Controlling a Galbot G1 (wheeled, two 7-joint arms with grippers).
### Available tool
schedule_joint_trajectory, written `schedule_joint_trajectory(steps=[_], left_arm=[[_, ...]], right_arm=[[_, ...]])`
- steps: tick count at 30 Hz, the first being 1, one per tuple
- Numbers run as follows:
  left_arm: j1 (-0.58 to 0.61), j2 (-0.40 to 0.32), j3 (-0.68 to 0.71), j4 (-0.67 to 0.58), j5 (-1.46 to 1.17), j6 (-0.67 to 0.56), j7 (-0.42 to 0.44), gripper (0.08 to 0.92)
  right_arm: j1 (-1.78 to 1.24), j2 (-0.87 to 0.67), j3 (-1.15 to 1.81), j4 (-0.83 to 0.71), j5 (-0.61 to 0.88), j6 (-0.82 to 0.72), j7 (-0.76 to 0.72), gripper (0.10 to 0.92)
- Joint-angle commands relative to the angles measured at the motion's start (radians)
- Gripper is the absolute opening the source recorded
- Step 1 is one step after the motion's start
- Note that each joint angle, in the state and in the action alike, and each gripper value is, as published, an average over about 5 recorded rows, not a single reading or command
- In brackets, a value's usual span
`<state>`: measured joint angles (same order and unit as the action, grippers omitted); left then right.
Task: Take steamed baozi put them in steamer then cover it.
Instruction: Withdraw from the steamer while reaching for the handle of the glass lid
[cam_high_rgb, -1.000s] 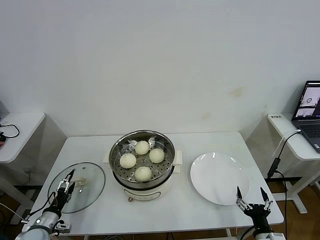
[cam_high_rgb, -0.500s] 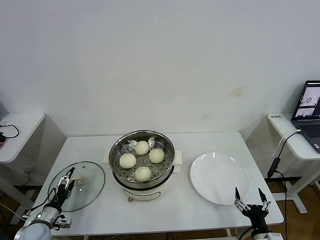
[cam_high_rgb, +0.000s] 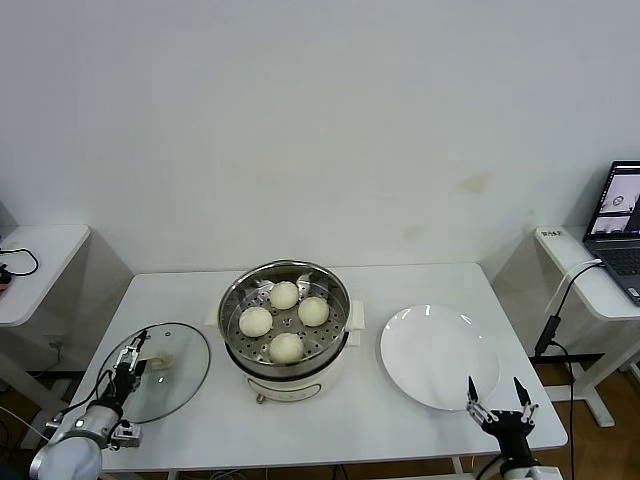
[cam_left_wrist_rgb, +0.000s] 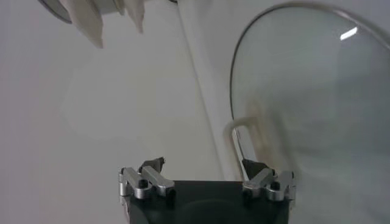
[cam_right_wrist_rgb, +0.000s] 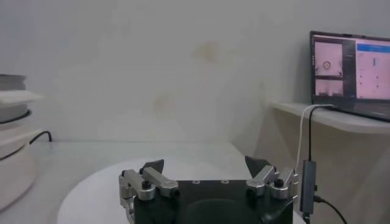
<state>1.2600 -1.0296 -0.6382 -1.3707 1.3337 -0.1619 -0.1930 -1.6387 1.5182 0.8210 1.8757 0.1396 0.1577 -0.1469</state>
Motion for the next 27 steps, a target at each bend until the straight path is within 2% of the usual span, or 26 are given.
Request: schedule_joint_trajectory(steps=[1, 11, 14, 27], left_arm=[[-0.051, 0.001, 0.016, 0.04, 0.0, 0.001, 0.006, 0.823], [-0.073, -0.001, 0.029, 0.085, -0.008, -0.002, 0.025, 0.811], [-0.073, -0.001, 0.029, 0.096, -0.01, -0.002, 0.029, 0.749], [-0.069, -0.012, 0.022, 0.111, -0.053, -0.014, -0.008, 0.368]], right_arm=[[0.0, 0.002, -0.001, -0.001, -0.002, 0.002, -0.001, 0.823], [0.0, 0.003, -0.004, -0.004, -0.007, 0.004, -0.001, 0.823], [-0.001, 0.003, -0.005, -0.004, -0.008, 0.004, -0.001, 0.823], [-0.005, 0.003, -0.011, -0.001, -0.017, 0.01, -0.001, 0.823]])
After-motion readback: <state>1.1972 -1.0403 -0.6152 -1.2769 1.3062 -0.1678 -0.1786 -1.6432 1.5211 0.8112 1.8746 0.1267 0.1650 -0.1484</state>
